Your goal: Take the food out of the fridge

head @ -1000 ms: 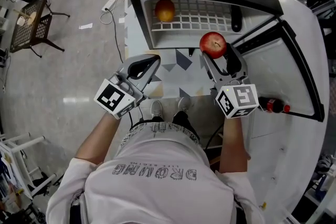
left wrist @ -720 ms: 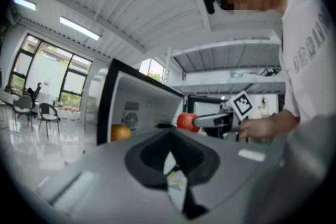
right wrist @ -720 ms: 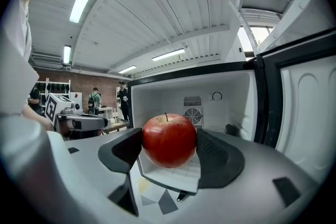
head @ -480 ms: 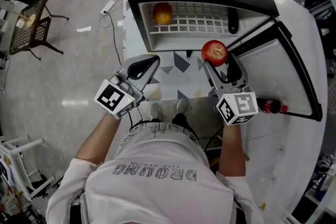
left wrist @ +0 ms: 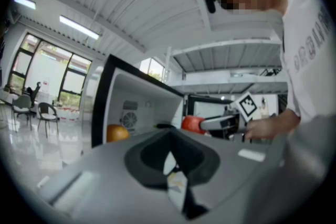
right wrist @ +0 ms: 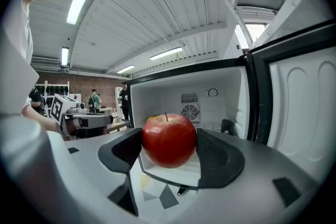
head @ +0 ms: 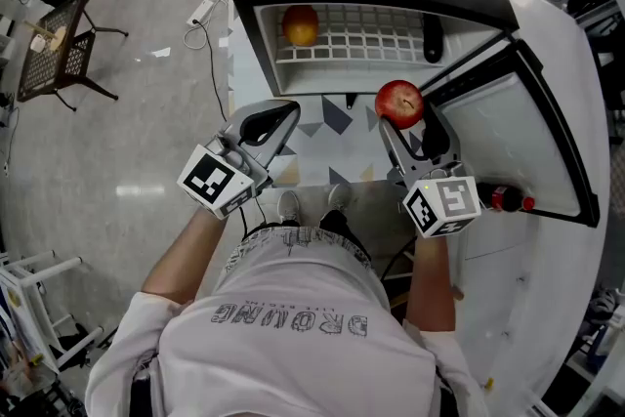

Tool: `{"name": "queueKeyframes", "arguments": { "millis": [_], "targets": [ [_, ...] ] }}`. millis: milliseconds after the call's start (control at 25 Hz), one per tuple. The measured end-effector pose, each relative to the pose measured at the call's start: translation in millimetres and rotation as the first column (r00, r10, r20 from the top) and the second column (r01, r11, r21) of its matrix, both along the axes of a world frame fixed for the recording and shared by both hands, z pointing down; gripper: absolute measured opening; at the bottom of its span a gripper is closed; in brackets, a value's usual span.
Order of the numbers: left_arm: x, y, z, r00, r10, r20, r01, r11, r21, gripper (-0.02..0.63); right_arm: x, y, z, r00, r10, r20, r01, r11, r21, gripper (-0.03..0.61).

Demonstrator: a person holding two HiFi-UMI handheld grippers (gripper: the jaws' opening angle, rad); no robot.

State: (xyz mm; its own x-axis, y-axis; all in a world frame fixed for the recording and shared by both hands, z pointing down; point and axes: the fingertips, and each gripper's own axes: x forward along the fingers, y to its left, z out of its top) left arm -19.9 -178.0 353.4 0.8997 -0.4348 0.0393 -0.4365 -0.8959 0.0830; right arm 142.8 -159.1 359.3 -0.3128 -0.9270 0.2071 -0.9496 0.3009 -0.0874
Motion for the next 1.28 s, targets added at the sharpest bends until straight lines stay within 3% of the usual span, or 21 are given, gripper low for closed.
{"name": "queueKeyframes", "arguments": {
  "millis": [1280],
  "targets": [
    [15, 4, 3, 1.0, -0.002, 0.006, 0.002, 1.0, -0.007, 0.006, 10, 1, 9, 1.0, -0.014, 0.013, 0.014, 1.0, -0.017, 0.304]
  ]
}}
